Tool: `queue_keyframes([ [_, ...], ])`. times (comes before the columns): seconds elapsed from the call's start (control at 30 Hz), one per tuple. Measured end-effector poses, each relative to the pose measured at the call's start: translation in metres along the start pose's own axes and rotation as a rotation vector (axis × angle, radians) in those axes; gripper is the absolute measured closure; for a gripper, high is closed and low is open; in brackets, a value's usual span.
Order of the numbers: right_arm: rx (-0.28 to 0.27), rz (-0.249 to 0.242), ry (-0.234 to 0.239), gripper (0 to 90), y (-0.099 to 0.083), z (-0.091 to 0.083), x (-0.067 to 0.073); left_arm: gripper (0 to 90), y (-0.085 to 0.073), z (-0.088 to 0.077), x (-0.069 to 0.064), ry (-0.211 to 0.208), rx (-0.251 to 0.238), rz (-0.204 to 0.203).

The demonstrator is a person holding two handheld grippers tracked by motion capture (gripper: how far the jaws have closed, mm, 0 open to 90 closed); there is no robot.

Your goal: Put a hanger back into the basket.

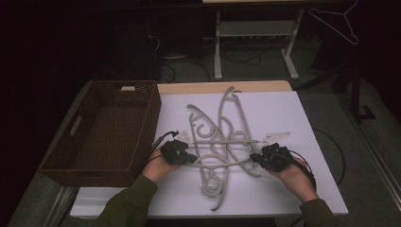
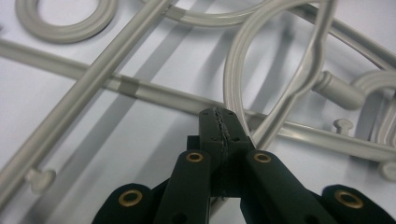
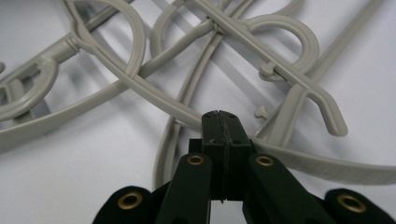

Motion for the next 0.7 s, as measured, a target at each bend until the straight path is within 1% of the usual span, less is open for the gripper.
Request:
queue_keyframes([
  [0.1, -0.003, 0.008, -0.010, 89.5, 0.000, 0.000, -0.003, 90.0, 0.001, 0.000, -0.002, -0.012, -0.004, 0.000],
  [0.13, -0.021, 0.013, -0.019, 89.4, 0.000, 0.000, -0.007, 90.0, 0.001, 0.000, -0.004, -0.021, -0.008, 0.004],
  [0.17, -0.021, 0.013, -0.019, 89.4, 0.000, 0.000, -0.007, 90.0, 0.001, 0.000, -0.004, -0.021, -0.008, 0.004],
  [0.2, -0.021, 0.018, -0.023, 89.5, 0.000, 0.000, -0.008, 90.0, 0.001, 0.000, -0.006, -0.041, -0.009, 0.006],
  [0.23, -0.023, 0.028, -0.034, 89.4, 0.000, 0.000, -0.012, 90.0, 0.001, 0.000, -0.008, -0.053, -0.009, 0.005],
  [0.27, -0.021, 0.035, -0.035, 89.4, 0.000, 0.000, -0.013, 90.0, 0.001, 0.000, -0.009, -0.055, -0.012, 0.014],
  [0.33, -0.027, 0.037, -0.036, 89.4, -0.001, 0.000, -0.013, 89.4, 0.002, -0.003, -0.011, -0.054, -0.046, 0.024],
  [0.4, -0.039, 0.056, -0.022, 88.7, -0.001, -0.004, -0.012, 81.7, 0.002, -0.010, -0.011, -0.046, -0.059, 0.041],
  [0.43, -0.061, 0.047, -0.023, 85.5, -0.001, -0.005, -0.013, 77.7, 0.000, -0.013, -0.012, -0.045, -0.061, 0.047],
  [0.5, -0.085, 0.071, 0.000, 79.7, -0.001, -0.010, -0.012, 65.5, -0.001, -0.016, -0.014, -0.041, -0.065, 0.054],
  [0.53, -0.097, 0.083, 0.011, 74.4, -0.001, -0.013, -0.012, 61.7, -0.006, -0.020, -0.017, -0.025, -0.052, 0.074],
  [0.57, -0.114, 0.098, 0.027, 69.9, -0.001, -0.015, -0.012, 57.8, -0.009, -0.021, -0.018, -0.021, -0.050, 0.086],
  [0.6, -0.129, 0.099, 0.045, 65.1, -0.002, -0.017, -0.012, 54.9, -0.012, -0.022, -0.019, -0.024, -0.042, 0.094],
  [0.63, -0.147, 0.105, 0.057, 58.4, -0.003, -0.018, -0.012, 54.9, -0.016, -0.022, -0.019, -0.025, -0.019, 0.111],
  [0.67, -0.161, 0.107, 0.060, 51.2, -0.004, -0.020, -0.012, 54.1, -0.018, -0.020, -0.020, -0.021, -0.016, 0.118],
  [0.7, -0.178, 0.105, 0.067, 45.8, -0.005, -0.021, -0.011, 53.4, -0.020, -0.017, -0.020, -0.018, -0.002, 0.127],
])
Point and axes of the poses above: each handheld gripper's, and its own axes: z roughly forward along the jaws, y roughly out of its top, x roughly to its left, the point moved 4 cm from there along z, roughly forward along the jaws, and after that the axes turned 10 degrees about -y, right-handed, at the moved point
